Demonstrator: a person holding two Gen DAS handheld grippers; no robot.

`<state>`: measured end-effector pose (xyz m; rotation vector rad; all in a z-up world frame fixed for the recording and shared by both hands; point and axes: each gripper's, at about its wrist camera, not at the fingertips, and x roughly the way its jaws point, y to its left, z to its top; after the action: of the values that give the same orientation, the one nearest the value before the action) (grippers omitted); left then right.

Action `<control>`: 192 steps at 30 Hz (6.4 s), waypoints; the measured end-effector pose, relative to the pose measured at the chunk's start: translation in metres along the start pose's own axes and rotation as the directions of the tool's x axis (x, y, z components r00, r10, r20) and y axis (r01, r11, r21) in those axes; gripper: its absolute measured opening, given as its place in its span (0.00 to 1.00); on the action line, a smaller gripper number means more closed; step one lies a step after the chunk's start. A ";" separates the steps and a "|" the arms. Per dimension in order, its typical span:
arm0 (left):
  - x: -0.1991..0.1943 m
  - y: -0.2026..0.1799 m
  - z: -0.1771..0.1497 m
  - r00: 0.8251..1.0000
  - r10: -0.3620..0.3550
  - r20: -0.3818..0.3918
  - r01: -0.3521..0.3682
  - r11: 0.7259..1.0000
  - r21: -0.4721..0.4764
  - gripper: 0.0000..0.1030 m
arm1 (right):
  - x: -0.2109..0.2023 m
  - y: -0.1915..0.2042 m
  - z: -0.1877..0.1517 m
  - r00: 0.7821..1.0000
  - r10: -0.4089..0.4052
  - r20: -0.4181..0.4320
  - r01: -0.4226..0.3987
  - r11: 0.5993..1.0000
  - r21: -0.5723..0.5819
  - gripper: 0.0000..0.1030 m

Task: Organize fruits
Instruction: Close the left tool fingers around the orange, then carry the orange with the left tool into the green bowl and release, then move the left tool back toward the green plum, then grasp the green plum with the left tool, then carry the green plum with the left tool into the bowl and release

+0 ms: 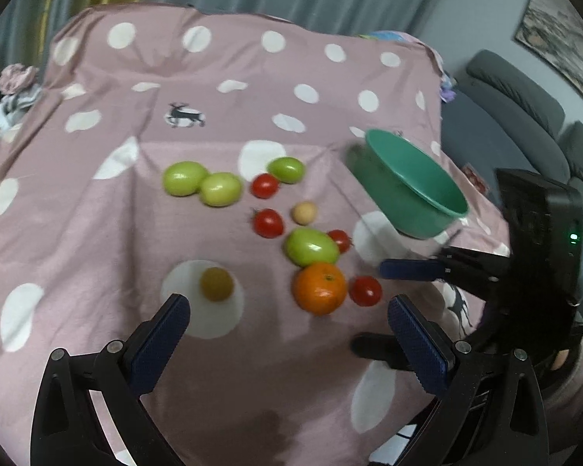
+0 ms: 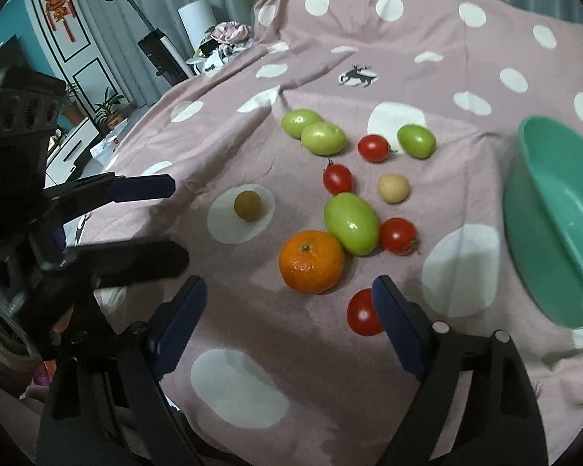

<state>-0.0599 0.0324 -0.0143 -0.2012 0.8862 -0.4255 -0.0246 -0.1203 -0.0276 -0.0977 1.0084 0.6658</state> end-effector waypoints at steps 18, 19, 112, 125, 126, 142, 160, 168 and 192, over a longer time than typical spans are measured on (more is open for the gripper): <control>0.054 -0.003 0.018 0.977 -0.143 -0.158 0.142 0.990 -0.022 0.74 | 0.025 -0.010 0.003 0.998 0.052 -0.029 -0.052 0.999 -0.009 0.69; 0.055 -0.005 0.019 0.975 -0.145 -0.165 0.144 0.989 -0.022 0.73 | 0.026 -0.009 0.003 0.998 0.055 -0.030 -0.055 0.998 -0.013 0.68; 0.089 -0.122 0.120 0.992 -0.130 0.000 0.127 0.971 0.204 0.77 | -0.093 -0.111 0.004 0.889 -0.380 0.256 0.348 0.923 0.162 0.74; 0.041 -0.098 0.096 0.997 -0.057 0.057 0.045 0.982 0.184 0.93 | -0.102 -0.072 0.008 0.888 -0.367 0.275 0.345 0.930 0.126 0.89; 0.038 -0.095 0.094 0.997 -0.048 0.060 0.036 0.983 0.182 0.94 | -0.101 -0.070 0.007 0.893 -0.359 0.270 0.337 0.933 0.125 0.89; 0.019 0.001 0.041 0.994 0.109 0.003 -0.109 0.994 0.028 0.97 | -0.053 -0.049 -0.005 0.968 -0.206 0.144 0.191 0.976 0.107 0.91; 0.058 0.007 0.031 0.989 -0.115 -0.089 0.103 0.987 -0.122 0.97 | 0.019 -0.034 -0.004 0.999 0.044 0.006 -0.045 0.994 0.100 0.66; 0.082 0.010 0.040 0.980 -0.158 -0.118 0.140 0.979 -0.151 0.91 | 0.045 -0.041 0.007 0.999 0.044 -0.029 -0.040 0.990 0.138 0.58; 0.093 0.008 0.041 0.974 -0.171 -0.152 0.151 0.980 -0.133 0.45 | 0.048 -0.042 0.018 1.000 -0.013 0.008 0.013 0.997 0.072 0.37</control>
<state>0.0267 -0.0015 -0.0572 -0.3552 1.0610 -0.5459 0.0299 -0.1244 -0.0660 -0.0386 1.0221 0.6168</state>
